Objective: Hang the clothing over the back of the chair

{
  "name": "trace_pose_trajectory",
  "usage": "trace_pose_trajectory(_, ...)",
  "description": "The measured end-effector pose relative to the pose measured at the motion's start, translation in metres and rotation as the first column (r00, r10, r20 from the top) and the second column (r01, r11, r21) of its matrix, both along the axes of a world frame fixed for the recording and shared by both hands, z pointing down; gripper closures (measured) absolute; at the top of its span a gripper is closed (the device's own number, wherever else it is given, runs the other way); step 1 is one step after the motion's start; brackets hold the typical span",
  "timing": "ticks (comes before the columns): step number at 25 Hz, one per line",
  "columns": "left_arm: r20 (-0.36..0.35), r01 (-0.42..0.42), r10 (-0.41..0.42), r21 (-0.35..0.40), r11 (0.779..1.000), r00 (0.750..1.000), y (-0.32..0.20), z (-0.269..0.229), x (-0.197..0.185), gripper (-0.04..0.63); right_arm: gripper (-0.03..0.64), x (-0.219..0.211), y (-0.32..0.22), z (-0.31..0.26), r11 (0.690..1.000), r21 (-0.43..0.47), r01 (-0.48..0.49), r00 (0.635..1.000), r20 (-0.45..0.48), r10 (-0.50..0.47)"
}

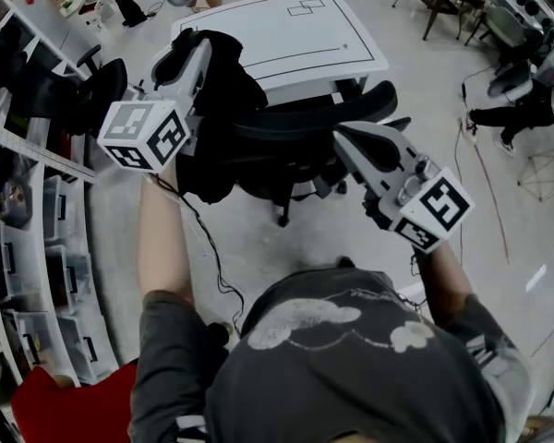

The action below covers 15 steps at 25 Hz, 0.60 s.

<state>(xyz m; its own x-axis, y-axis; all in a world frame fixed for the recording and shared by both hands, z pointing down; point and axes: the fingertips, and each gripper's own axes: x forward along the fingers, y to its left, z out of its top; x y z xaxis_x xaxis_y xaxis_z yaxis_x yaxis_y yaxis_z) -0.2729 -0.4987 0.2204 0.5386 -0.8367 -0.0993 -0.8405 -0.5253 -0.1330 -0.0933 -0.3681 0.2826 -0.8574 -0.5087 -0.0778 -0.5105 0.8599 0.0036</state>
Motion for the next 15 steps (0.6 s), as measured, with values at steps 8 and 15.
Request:
trace_pose_trajectory(8,0.089,-0.079,0.078,0.01,0.997,0.993,-0.006,-0.021,0.054,0.534,0.624,0.05,-0.029,-0.014,0.998,-0.004,-0.062,0.997,0.035,0.063)
trace_pose_trajectory(15,0.135,-0.146,0.142,0.023,0.989,0.981,0.001,-0.047,0.105,0.534,0.624,0.103,-0.064,-0.021,0.991,-0.01,-0.133,0.988,0.074,0.133)
